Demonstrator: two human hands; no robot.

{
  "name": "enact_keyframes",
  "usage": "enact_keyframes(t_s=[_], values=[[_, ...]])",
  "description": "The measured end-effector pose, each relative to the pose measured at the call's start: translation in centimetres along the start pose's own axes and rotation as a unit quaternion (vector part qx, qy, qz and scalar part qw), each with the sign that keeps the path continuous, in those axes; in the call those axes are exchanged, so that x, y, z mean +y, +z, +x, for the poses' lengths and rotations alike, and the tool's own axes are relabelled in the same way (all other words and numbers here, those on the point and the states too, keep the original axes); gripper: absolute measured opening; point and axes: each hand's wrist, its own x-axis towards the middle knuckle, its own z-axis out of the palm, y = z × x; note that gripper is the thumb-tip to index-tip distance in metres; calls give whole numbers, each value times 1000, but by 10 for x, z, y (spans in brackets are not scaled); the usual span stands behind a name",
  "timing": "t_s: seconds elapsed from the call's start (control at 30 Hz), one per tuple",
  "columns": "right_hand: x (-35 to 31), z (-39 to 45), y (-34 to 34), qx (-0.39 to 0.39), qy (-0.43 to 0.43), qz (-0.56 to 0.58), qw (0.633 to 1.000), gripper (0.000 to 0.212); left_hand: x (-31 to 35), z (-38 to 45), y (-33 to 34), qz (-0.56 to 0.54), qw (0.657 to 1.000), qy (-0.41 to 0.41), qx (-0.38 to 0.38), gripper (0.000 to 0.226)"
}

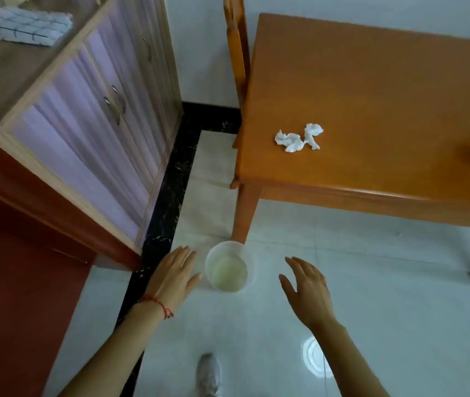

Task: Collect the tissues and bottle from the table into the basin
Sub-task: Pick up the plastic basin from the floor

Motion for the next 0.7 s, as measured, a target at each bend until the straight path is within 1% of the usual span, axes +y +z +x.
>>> enact_keyframes(t_s=[0.1,0.13,0.23,0.37,0.43,0.57,0.7], values=[[10,20,20,11,21,22,999,47,-4,15,27,35,999,33,15,46],[12,25,26,9,25,27,999,46,-4,19,33,35,999,37,6,48],[25,43,55,14,33,47,998,44,-7,32,67,41,999,34,0,53],[46,68,97,19,24,62,998,41,-13,51,106,29,999,22,-11,54],[57,79,120,15,25,64,997,40,-18,59,132,6,1000,5,-22,53],[81,100,169,-9,32,61,998,41,-32,71,194,-77,994,-45,-57,52],[102,120,221,-35,37,74,996,41,-44,78,250,-139,983,-99,-68,54]])
